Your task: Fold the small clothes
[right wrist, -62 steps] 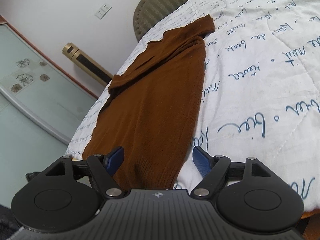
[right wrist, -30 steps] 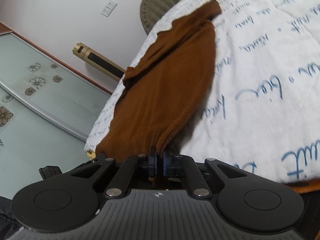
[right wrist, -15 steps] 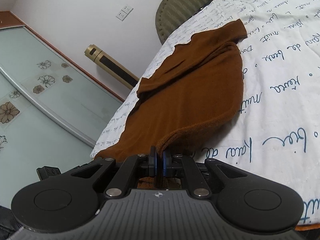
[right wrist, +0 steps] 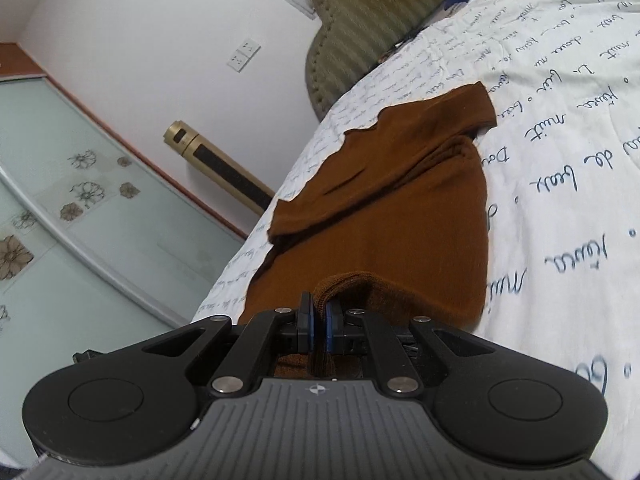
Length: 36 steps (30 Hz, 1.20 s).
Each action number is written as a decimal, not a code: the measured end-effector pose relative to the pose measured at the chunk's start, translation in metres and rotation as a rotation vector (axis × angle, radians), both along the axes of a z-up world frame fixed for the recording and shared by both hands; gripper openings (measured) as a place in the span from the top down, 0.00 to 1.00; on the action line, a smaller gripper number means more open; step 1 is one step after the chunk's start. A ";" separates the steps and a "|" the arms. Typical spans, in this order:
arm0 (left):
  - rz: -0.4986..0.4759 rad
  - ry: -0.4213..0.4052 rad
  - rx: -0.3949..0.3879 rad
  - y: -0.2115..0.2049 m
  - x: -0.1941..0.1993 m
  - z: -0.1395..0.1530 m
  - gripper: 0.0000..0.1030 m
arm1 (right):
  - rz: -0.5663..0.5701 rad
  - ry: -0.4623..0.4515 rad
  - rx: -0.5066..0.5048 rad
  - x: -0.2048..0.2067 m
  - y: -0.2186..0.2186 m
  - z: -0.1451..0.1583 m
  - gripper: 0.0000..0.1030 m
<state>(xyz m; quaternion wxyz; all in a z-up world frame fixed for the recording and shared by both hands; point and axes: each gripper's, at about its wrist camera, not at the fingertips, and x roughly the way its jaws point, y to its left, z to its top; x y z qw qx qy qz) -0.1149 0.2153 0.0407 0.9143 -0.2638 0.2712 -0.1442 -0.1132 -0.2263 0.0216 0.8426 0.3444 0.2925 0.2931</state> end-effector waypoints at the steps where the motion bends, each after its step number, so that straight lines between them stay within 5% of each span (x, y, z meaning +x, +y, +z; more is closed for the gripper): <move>1: 0.003 0.011 -0.010 0.001 0.005 -0.002 0.96 | -0.009 0.007 0.000 0.004 0.000 -0.002 0.89; 12: 0.036 0.046 -0.024 -0.003 0.041 -0.013 0.96 | -0.107 0.047 0.031 0.038 -0.007 -0.027 0.89; 28: 0.073 0.048 -0.108 -0.001 0.090 -0.007 0.96 | -0.167 0.006 0.026 0.078 -0.006 -0.011 0.89; 36: 0.119 0.125 -0.110 0.001 0.115 -0.022 0.96 | -0.208 0.070 -0.007 0.101 -0.008 -0.027 0.89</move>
